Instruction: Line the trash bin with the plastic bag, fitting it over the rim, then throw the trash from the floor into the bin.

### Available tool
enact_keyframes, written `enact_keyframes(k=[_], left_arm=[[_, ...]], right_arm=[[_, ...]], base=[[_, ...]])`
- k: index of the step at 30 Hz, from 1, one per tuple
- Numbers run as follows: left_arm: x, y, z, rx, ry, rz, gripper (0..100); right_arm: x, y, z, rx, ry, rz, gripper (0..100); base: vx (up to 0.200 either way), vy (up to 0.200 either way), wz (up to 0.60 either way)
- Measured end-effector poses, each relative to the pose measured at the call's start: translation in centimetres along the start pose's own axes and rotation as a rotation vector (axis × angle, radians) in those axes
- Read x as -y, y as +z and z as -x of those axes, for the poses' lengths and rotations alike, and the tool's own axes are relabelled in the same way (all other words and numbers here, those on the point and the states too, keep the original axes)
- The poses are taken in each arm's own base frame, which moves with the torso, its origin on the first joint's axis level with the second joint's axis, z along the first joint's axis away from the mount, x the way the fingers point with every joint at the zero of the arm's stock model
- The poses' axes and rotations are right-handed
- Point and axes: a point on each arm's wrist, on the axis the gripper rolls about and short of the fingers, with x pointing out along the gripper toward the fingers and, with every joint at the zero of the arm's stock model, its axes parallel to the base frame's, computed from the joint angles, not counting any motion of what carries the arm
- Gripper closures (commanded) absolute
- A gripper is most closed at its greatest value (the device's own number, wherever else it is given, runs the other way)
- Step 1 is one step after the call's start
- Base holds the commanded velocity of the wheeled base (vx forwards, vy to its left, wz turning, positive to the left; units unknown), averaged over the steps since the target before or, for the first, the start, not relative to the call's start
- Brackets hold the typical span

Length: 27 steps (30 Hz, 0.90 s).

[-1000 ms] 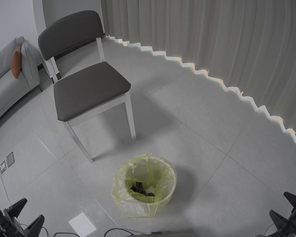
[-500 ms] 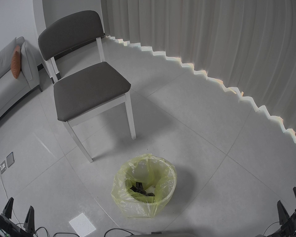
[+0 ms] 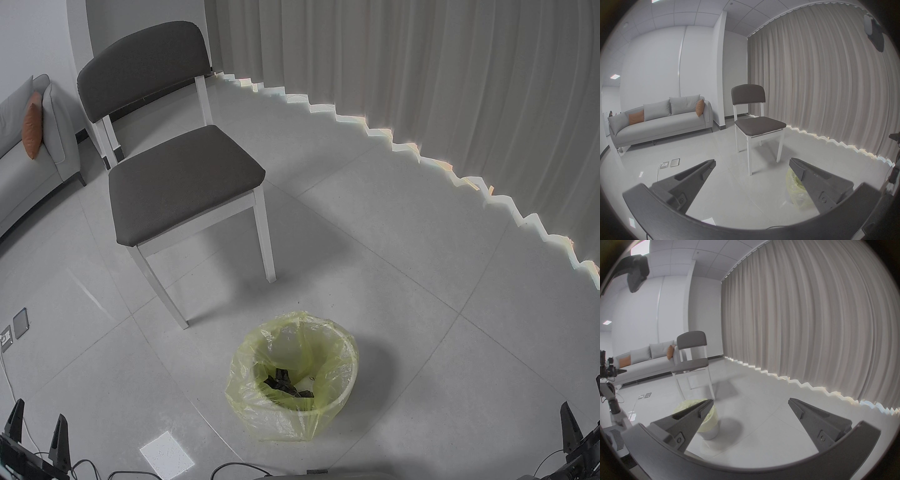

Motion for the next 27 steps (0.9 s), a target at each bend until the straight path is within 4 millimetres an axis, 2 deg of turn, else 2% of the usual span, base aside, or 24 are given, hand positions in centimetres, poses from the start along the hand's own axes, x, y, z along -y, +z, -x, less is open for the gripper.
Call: enact_keyframes(k=[4, 9, 16, 27], left_arm=[[0.0, 0.0, 0.0, 0.002, -0.004, 0.006, 0], [0.0, 0.0, 0.0, 0.001, -0.008, 0.02, 0], [0.0, 0.0, 0.0, 0.001, -0.012, 0.026, 0], [0.0, 0.0, 0.0, 0.001, -0.012, 0.026, 0]], right_arm=[[-0.1, 0.0, 0.0, 0.001, 0.035, 0.032, 0], [0.1, 0.6, 0.0, 0.057, -0.027, 0.087, 0], [0.1, -0.4, 0.0, -0.036, -0.033, 0.026, 0], [0.1, -0.4, 0.0, -0.038, -0.039, -0.005, 0]], base=[[0.0, 0.0, 0.0], [0.0, 0.0, 0.0], [0.0, 0.0, 0.0], [0.0, 0.0, 0.0]])
